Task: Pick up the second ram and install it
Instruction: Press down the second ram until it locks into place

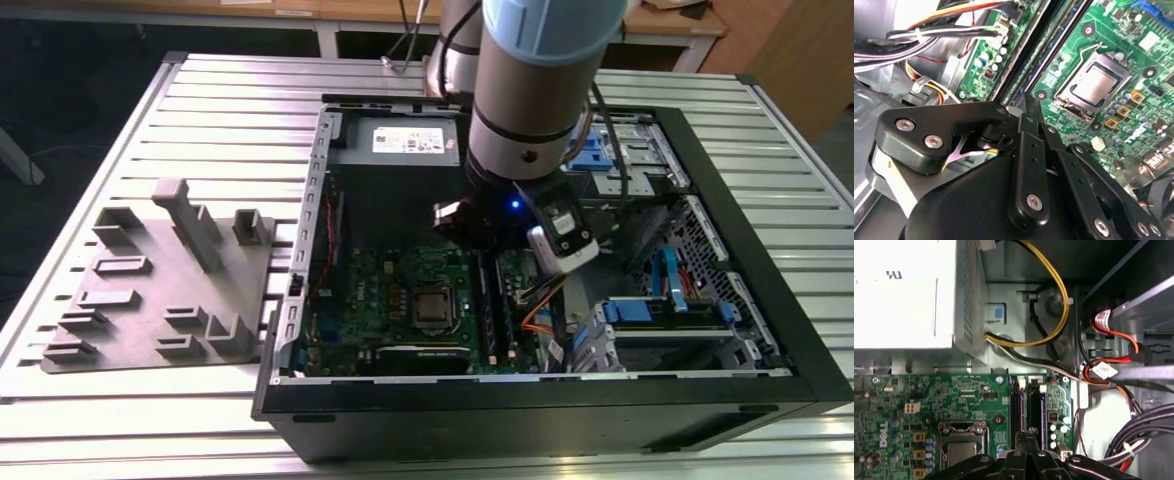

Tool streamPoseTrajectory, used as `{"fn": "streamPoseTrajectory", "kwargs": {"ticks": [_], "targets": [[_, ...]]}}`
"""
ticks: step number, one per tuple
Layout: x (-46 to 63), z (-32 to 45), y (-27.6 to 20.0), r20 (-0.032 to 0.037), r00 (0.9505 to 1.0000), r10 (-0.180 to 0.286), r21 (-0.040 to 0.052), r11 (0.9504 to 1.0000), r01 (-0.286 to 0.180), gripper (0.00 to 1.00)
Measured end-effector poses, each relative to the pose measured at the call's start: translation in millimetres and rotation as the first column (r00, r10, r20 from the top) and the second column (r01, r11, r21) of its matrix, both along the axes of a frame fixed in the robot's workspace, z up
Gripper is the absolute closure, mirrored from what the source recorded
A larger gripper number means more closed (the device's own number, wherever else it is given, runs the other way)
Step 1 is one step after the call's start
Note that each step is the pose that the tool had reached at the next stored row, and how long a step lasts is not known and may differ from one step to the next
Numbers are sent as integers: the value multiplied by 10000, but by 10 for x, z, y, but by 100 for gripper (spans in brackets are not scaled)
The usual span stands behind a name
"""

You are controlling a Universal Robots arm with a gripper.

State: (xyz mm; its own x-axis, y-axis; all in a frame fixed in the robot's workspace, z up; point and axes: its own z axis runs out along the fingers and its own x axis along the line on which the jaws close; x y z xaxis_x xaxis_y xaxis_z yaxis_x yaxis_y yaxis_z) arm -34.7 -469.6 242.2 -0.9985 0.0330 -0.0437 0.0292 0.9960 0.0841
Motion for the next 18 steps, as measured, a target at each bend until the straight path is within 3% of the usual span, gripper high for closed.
{"fn": "streamPoseTrajectory", "kwargs": {"ticks": [7,18], "targets": [[1,-10,68,1,10000,1,-144,9999,-1,93],[0,-60,152,1,10000,0,-152,9999,0,93]]}}
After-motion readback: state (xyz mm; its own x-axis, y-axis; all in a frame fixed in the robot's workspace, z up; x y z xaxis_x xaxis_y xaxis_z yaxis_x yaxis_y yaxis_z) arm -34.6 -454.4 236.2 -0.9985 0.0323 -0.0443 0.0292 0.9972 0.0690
